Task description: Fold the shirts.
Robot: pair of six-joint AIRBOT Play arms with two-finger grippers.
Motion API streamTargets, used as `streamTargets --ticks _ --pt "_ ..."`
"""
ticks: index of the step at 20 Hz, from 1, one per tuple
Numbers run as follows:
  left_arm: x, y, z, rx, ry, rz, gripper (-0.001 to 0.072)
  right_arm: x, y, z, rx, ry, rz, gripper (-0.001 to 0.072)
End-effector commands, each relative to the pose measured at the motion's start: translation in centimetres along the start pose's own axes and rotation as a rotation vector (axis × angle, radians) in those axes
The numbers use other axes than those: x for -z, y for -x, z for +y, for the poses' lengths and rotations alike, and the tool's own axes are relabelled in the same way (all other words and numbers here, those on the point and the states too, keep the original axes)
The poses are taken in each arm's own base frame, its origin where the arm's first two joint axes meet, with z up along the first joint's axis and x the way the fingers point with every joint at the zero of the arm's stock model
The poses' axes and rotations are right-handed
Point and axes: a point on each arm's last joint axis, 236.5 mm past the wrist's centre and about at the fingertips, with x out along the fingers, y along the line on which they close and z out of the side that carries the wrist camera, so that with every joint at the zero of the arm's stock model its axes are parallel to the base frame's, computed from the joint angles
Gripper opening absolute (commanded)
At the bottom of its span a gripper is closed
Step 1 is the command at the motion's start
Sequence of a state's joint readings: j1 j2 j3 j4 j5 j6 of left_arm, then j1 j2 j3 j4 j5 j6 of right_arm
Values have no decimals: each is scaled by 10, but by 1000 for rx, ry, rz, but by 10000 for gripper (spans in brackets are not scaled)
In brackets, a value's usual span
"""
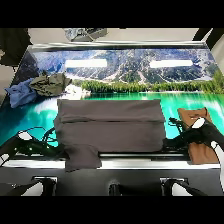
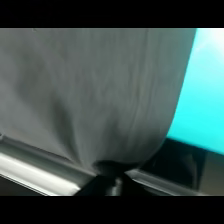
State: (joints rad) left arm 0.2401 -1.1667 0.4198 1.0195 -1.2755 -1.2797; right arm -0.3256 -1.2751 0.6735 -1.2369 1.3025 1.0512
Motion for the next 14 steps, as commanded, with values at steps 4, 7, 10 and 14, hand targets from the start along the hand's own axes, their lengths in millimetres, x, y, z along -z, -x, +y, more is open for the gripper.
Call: streamTargets --ticks 4,7,10,14 --pt "-48 47 -15 -54 -177 -172 32 -22 24 3 23 134 -80 36" --pt "-74 116 -54 -62 -226 -391 30 -53 73 20 39 207 -215 35" --pt "-111 185 -86 -75 -265 -632 29 -99 121 29 100 247 -377 35" --pt "-172 219 -105 -70 -279 -669 30 -172 144 35 235 330 -421 37"
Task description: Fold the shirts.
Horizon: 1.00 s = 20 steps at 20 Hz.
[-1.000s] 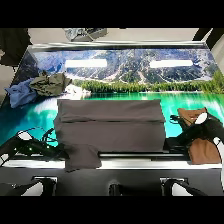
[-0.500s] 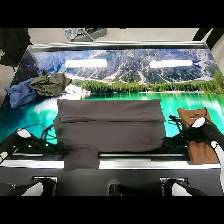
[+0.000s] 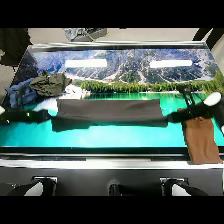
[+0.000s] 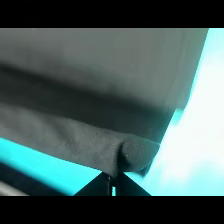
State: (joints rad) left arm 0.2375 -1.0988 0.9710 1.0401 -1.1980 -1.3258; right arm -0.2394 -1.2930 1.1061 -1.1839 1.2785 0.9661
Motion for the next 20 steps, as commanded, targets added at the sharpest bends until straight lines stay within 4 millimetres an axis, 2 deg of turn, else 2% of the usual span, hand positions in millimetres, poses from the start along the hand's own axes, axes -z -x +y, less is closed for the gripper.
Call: streamTargets --ticks 1,4,6,9,11,12,13,14,15,16,18,20 --pt "-62 -9 -4 9 -12 -35 30 -61 -10 -22 116 57 -15 37" --pt "-77 -59 3 28 33 88 32 -89 -52 -31 92 34 40 38" --pt "-72 -88 15 32 71 173 32 -100 -73 -29 61 3 40 38" --pt "-55 -119 33 21 193 263 33 -88 -103 -33 25 -55 98 39" --pt "-41 -131 35 21 241 327 50 -77 -117 -30 -8 -71 145 41" --pt "-39 -131 35 21 241 334 163 -78 -119 -27 -26 -62 143 75" --pt "-43 -128 35 22 240 324 354 -80 -116 -26 -33 -24 133 177" --pt "-49 -120 35 26 235 318 459 -80 -105 -25 -39 29 135 451" --pt "-55 -110 34 33 221 310 457 -81 -89 -26 -52 79 126 651" --pt "-62 -96 32 41 189 298 455 -81 -74 -29 -61 97 114 658" --pt "-76 -70 25 45 152 248 455 -73 -51 -56 -49 31 85 671" --pt "-86 -47 12 46 106 185 455 -59 -52 -71 -113 -130 71 671"
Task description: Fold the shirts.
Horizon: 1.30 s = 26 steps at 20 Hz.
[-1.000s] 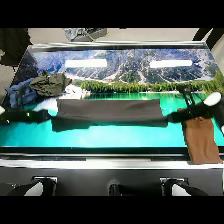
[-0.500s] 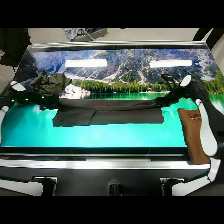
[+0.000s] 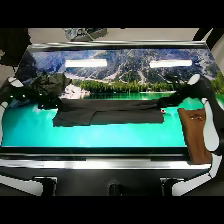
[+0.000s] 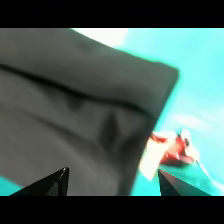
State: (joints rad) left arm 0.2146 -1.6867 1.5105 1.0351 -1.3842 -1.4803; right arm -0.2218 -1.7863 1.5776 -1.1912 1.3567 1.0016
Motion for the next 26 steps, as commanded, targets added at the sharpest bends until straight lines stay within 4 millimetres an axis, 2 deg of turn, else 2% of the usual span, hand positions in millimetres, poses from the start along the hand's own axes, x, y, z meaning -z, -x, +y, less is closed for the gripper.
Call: streamTargets --ticks 1,3,6,7,9,10,11,12,15,18,22,24,26 --pt "0 40 -24 3 -78 -73 455 19 3 -12 -137 -158 -26 671" --pt "6 54 -48 7 -137 -106 455 26 -21 -1 -239 -224 -6 671" --pt "21 63 -88 18 -257 -125 453 28 -51 4 -247 -344 32 665" --pt "27 61 -100 22 -304 -119 454 21 -56 7 -238 -357 15 548" --pt "41 43 -126 32 -397 -77 453 3 -56 19 -250 -349 -34 40" --pt "45 31 -137 38 -422 -62 448 -6 -49 27 -267 -329 -63 38" --pt "51 14 -150 45 -430 -45 297 -13 -38 37 -285 -287 -96 37" --pt "58 -8 -164 55 -448 -36 59 -18 -22 47 -297 -239 -124 37" --pt "87 -80 -209 104 -494 -1 38 -24 47 86 -265 -93 -205 37" --pt "106 -142 -250 189 -388 14 38 -17 118 137 -191 59 -293 36" --pt "121 -189 -296 364 -194 38 37 13 189 210 -157 168 -378 37" --pt "126 -202 -307 399 -142 36 36 25 221 231 -147 157 -453 37" --pt "134 -211 -319 427 -109 37 37 30 244 242 -128 167 -526 37"
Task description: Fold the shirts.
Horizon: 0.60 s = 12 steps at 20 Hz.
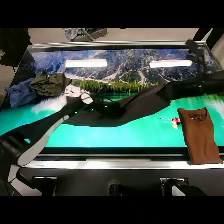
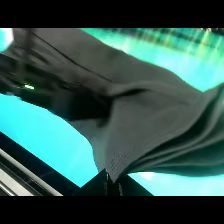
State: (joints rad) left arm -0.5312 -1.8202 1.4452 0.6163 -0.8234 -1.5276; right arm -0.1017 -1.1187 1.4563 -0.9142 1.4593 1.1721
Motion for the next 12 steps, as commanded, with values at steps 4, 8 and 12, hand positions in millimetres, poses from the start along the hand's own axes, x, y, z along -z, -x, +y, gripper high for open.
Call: streamTargets --ticks 4,8,12 --pt "5 -29 -34 94 -52 -61 34 -18 36 32 21 19 -145 38" --pt "-35 56 -13 -41 -221 -127 33 -54 -5 52 -185 30 -209 37" --pt "-87 212 8 -216 -316 -336 34 -68 -99 83 -294 24 -173 38"
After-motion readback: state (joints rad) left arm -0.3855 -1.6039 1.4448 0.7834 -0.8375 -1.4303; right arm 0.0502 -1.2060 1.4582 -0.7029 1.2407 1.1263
